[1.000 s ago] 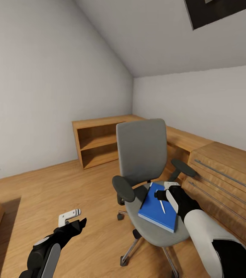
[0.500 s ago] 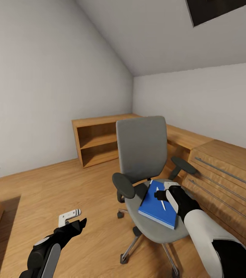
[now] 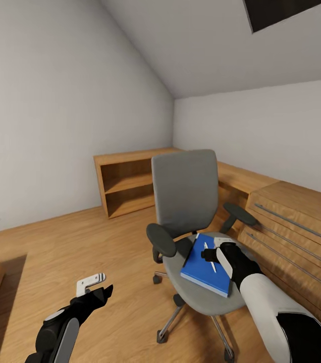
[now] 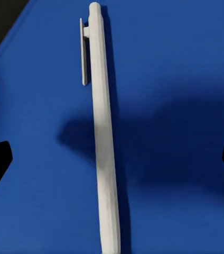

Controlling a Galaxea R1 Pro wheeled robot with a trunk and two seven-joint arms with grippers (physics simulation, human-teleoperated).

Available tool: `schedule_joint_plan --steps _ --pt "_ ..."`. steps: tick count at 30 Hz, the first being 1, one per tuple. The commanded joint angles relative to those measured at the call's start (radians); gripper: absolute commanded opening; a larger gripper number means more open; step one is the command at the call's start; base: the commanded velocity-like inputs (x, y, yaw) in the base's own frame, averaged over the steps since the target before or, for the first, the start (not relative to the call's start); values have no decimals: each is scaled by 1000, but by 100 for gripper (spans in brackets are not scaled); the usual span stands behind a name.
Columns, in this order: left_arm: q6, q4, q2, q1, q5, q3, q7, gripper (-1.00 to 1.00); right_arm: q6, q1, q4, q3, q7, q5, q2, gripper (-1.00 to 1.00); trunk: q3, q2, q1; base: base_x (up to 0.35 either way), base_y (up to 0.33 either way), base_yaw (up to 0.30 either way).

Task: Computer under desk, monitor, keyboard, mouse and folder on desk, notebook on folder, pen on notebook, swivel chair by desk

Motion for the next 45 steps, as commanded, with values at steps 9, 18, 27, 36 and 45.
schedule_joint_plan --steps 9,18,27,36,45 --pt "4 -1 -1 -1 11 2 7 100 4 0 -2 -5 -4 -4 1 100 -14 -28 15 0 0 0" --pt "4 -2 0 -1 11 2 7 100 4 0 -2 -5 -4 -4 1 100 -20 -42 23 0 0 0" --pt "5 -2 0 -1 11 2 7 100 4 0 -2 -5 -4 -4 0 100 -26 -56 31 0 0 0" --pt "5 -1 1 -1 11 2 7 100 4 0 -2 -5 -6 -3 0 100 -26 -56 31 0 0 0" --pt "5 -2 1 -1 12 2 7 100 5 0 -2 -5 -5 -4 0 -100 -26 -56 31 0 0 0"
